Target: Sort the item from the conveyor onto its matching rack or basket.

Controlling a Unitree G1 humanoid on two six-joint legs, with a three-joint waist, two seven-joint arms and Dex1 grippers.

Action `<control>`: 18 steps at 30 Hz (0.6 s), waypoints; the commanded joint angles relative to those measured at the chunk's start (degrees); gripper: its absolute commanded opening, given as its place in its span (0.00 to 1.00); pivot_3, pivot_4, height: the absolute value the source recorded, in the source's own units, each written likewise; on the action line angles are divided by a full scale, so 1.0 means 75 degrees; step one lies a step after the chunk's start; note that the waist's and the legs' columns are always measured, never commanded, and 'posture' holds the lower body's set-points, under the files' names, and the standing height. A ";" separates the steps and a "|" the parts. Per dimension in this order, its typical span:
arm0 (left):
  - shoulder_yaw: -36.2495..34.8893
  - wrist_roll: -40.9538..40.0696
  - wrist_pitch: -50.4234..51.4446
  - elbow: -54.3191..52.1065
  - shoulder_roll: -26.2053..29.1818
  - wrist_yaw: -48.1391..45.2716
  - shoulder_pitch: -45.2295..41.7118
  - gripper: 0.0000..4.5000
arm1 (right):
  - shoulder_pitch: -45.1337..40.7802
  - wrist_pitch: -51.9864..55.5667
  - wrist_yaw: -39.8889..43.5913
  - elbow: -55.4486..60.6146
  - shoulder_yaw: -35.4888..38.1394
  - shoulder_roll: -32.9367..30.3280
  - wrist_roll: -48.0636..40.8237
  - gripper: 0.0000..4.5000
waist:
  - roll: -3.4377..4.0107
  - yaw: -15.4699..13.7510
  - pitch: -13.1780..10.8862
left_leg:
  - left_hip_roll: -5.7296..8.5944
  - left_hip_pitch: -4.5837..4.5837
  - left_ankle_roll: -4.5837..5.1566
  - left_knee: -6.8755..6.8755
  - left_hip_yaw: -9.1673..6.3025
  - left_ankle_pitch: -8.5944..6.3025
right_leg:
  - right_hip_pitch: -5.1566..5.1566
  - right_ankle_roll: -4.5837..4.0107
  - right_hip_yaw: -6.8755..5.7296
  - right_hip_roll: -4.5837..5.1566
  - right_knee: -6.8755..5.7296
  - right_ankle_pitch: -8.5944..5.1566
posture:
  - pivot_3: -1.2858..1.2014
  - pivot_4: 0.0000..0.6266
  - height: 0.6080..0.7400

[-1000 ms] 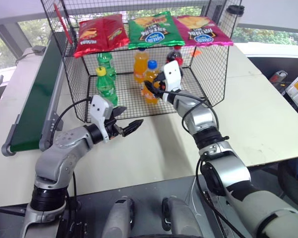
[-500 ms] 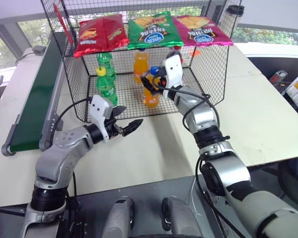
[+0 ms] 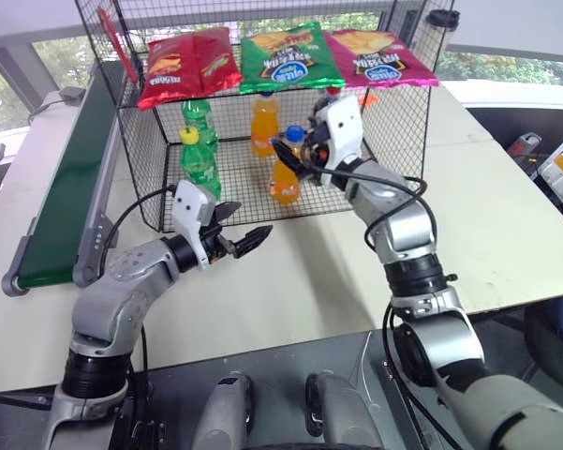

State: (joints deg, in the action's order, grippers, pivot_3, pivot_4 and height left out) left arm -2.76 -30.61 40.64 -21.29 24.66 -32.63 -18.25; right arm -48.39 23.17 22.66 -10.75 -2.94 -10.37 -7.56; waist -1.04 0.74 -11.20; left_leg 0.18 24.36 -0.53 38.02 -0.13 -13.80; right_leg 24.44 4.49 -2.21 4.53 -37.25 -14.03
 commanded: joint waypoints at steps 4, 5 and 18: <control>-0.0109 -0.0055 -0.0155 -0.0228 0.0119 -0.0071 0.0145 1.00 | 0.0782 0.0953 0.0437 0.1906 -0.0010 -0.0574 -0.0304 0.99 | -0.0001 -0.0030 0.0000 | 0.0001 0.0001 0.0000 0.0000 -0.0001 0.0000 | -0.0001 0.0000 0.0000 0.0002 0.0003 0.0000 | 0.52 0.24 0.99; -0.0158 -0.0049 -0.0129 -0.0266 0.0130 -0.0010 0.0209 1.00 | 0.1109 0.1226 0.0716 0.2352 -0.0095 -0.0740 -0.0494 0.99 | -0.0001 -0.0023 0.0000 | 0.0001 0.0001 0.0001 0.0000 -0.0001 -0.0001 | -0.0002 0.0000 0.0000 0.0002 0.0007 0.0000 | 0.52 0.24 0.99; -0.0620 0.0183 -0.0237 -0.0877 0.0142 0.0868 0.1629 1.00 | 0.3666 0.2718 0.1496 0.4854 0.0290 -0.1877 -0.1759 0.99 | 0.0000 -0.0027 0.0001 | -0.0002 -0.0005 0.0003 0.0000 -0.0002 -0.0001 | -0.0004 -0.0004 0.0002 0.0004 0.0010 -0.0003 | 0.52 0.24 0.99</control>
State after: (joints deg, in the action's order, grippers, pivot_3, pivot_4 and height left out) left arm -5.99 -28.75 39.30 -24.99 25.74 -26.87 -6.18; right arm -20.76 43.53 34.23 22.83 -2.61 -23.84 -19.48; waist -1.04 0.54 -11.19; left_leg 0.16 24.32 -0.50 38.02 -0.16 -13.80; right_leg 24.41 4.46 -2.19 4.56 -37.17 -14.05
